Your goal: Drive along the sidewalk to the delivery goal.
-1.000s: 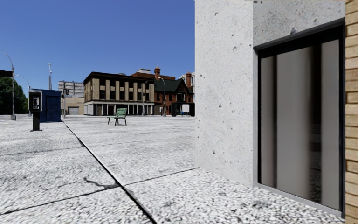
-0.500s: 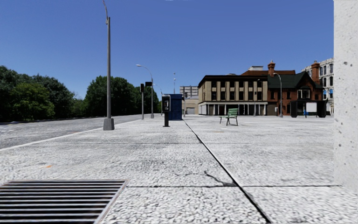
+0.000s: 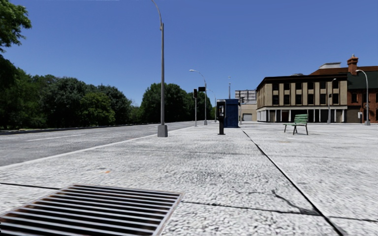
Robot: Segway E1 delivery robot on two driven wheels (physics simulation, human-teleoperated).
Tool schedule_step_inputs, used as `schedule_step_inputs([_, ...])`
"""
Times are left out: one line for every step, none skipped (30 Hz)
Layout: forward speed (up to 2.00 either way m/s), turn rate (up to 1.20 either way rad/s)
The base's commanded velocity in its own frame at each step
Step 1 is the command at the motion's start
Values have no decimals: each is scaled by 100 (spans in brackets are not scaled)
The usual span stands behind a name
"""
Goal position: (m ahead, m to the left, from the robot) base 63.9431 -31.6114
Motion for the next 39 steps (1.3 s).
schedule_step_inputs([149,0])
schedule_step_inputs([149,0])
schedule_step_inputs([149,0])
schedule_step_inputs([149,0])
schedule_step_inputs([149,0])
schedule_step_inputs([149,0])
schedule_step_inputs([149,0])
schedule_step_inputs([149,-35])
schedule_step_inputs([149,-88])
schedule_step_inputs([149,-120])
schedule_step_inputs([149,-120])
schedule_step_inputs([149,-120])
schedule_step_inputs([150,-120])
schedule_step_inputs([150,-120])
schedule_step_inputs([150,0])
schedule_step_inputs([150,0])
schedule_step_inputs([150,0])
schedule_step_inputs([150,0])
schedule_step_inputs([150,0])
schedule_step_inputs([150,0])
schedule_step_inputs([150,0])
schedule_step_inputs([150,0])
schedule_step_inputs([150,0])
schedule_step_inputs([150,0])
schedule_step_inputs([150,0])
schedule_step_inputs([150,0])
schedule_step_inputs([150,0])
schedule_step_inputs([150,0])
schedule_step_inputs([150,0])
schedule_step_inputs([150,0])
schedule_step_inputs([150,0])
schedule_step_inputs([150,0])
schedule_step_inputs([150,0])
schedule_step_inputs([150,-46])
schedule_step_inputs([150,-75])
schedule_step_inputs([150,-96])
schedule_step_inputs([150,-96])
schedule_step_inputs([151,-120])
schedule_step_inputs([152,-120])
